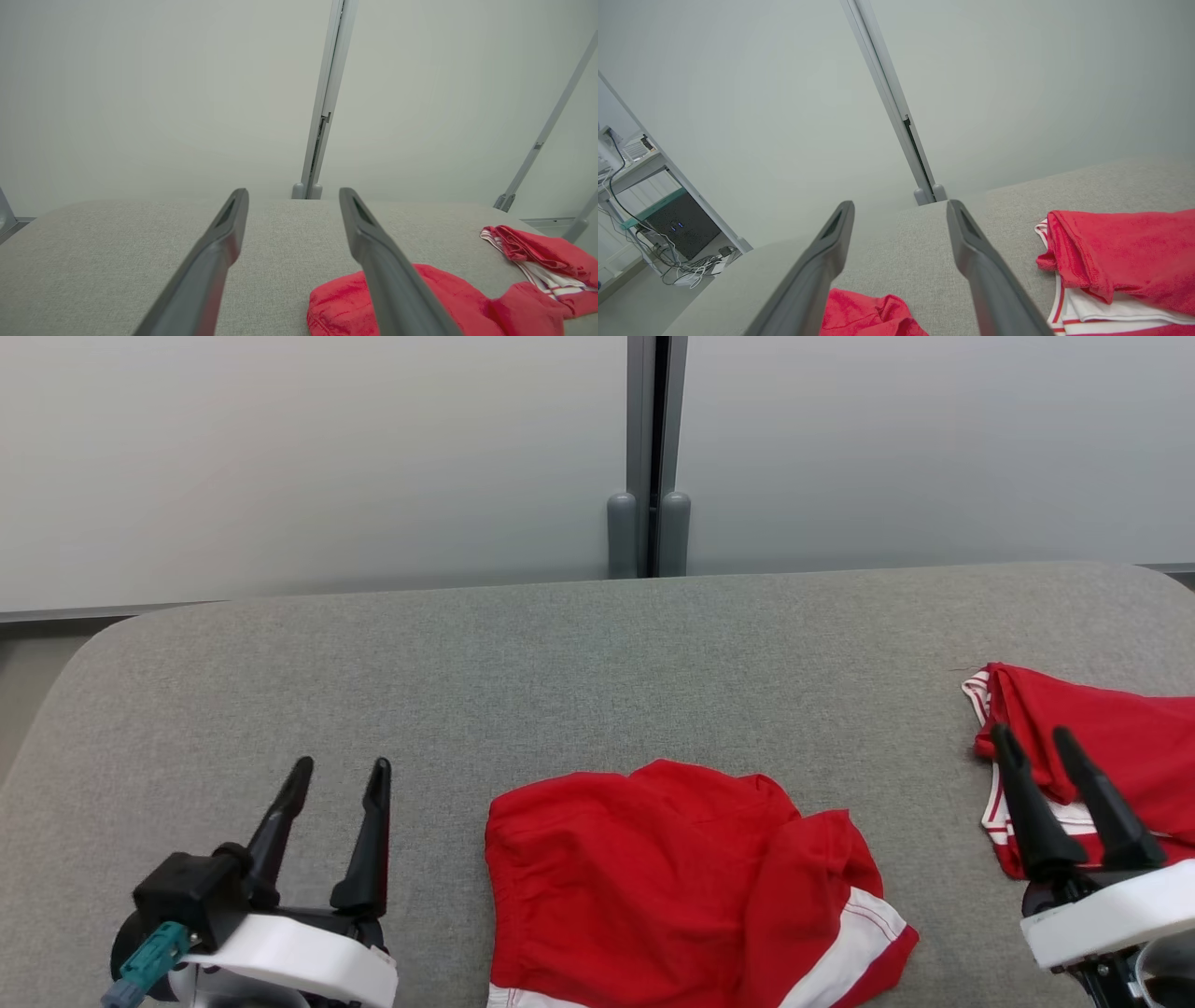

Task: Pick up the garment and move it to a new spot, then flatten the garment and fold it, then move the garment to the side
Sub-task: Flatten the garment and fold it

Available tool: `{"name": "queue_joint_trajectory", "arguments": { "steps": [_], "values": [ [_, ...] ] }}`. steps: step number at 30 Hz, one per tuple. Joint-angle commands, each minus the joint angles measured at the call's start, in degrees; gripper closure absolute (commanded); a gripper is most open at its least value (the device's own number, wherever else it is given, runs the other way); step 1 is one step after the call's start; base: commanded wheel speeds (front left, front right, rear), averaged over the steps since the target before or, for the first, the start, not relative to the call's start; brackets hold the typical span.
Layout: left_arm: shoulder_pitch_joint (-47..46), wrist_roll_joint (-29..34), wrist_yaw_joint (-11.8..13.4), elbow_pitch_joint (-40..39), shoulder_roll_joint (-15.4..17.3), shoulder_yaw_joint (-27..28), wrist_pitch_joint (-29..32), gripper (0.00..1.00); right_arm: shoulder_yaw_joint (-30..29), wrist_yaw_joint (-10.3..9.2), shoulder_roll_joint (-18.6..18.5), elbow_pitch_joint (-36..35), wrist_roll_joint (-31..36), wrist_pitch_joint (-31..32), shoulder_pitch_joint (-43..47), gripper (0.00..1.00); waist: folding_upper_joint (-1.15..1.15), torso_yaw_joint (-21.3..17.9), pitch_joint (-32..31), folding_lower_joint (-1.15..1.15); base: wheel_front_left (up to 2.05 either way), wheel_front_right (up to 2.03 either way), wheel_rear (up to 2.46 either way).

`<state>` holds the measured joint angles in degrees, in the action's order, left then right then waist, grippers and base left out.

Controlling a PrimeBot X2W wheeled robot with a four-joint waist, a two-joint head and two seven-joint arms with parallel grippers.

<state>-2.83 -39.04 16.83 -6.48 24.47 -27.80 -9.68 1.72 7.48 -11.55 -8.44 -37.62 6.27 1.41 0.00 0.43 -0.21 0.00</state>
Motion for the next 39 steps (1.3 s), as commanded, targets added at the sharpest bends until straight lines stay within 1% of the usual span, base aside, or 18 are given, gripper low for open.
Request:
{"name": "queue_joint_trajectory", "arguments": {
  "steps": [1, 4, 8, 11, 16, 21, 28, 39],
  "values": [
    [0.31, 0.67, 0.96, -1.34, 0.79, 1.24, -1.08, 0.0, -1.01, 0.04, 0.48, -1.32, 1.62, -2.47, -0.94, 0.0, 0.0, -0.02, -0.2, 0.0, 0.0, 0.0, 0.0],
    [0.72, 1.59, 2.48, -4.06, 2.42, 2.97, -1.48, 0.0, -2.1, 0.04, 1.44, -2.77, 3.62, -5.4, -0.7, 0.0, 0.0, -0.15, -0.53, 0.0, 0.0, 0.0, 0.0],
    [1.59, 2.38, 4.5, -8.49, 4.38, 4.67, -0.98, 0.0, -3.94, 0.04, 1.79, -3.68, 5.63, -8.68, 1.53, 0.0, 0.0, 0.18, -1.13, 0.0, 0.0, 0.0, 0.0],
    [3.25, 2.2, 5.19, -10.07, 4.9, 5.36, -1.36, 0.0, -4.47, 0.04, 1.94, -3.0, 6.79, -10.05, 3.93, 0.0, 0.0, 0.24, -1.53, 0.0, 0.0, 0.0, 0.0],
    [5.77, 1.26, 4.73, -8.96, 3.83, 4.27, -2.05, 0.0, -3.21, 0.04, 0.81, -1.14, 8.06, -11.06, 6.93, 0.0, 0.0, 0.22, -1.9, 0.0, 0.0, 0.0, 0.0],
    [6.89, 1.1, 4.5, -8.11, 2.87, 3.95, -2.9, 0.0, -2.41, 0.04, 0.63, -0.79, 8.04, -11.0, 7.02, 0.0, 0.0, -0.24, -2.27, 0.0, 0.0, 0.0, 0.0],
    [6.95, 1.03, 4.2, -7.83, 2.86, 3.87, -3.24, 0.0, -2.1, 0.04, 0.01, -0.42, 8.21, -10.29, 6.21, 0.0, 0.0, -0.38, -2.44, 0.0, 0.0, 0.0, 0.0],
    [6.76, 0.93, 4.18, -7.82, 3.32, 3.48, -2.37, 0.0, -2.46, 0.04, 0.33, -0.38, 8.14, -10.42, 6.08, 0.0, 0.0, -0.28, -2.24, 0.0, 0.0, 0.0, 0.0]
  ]
}}
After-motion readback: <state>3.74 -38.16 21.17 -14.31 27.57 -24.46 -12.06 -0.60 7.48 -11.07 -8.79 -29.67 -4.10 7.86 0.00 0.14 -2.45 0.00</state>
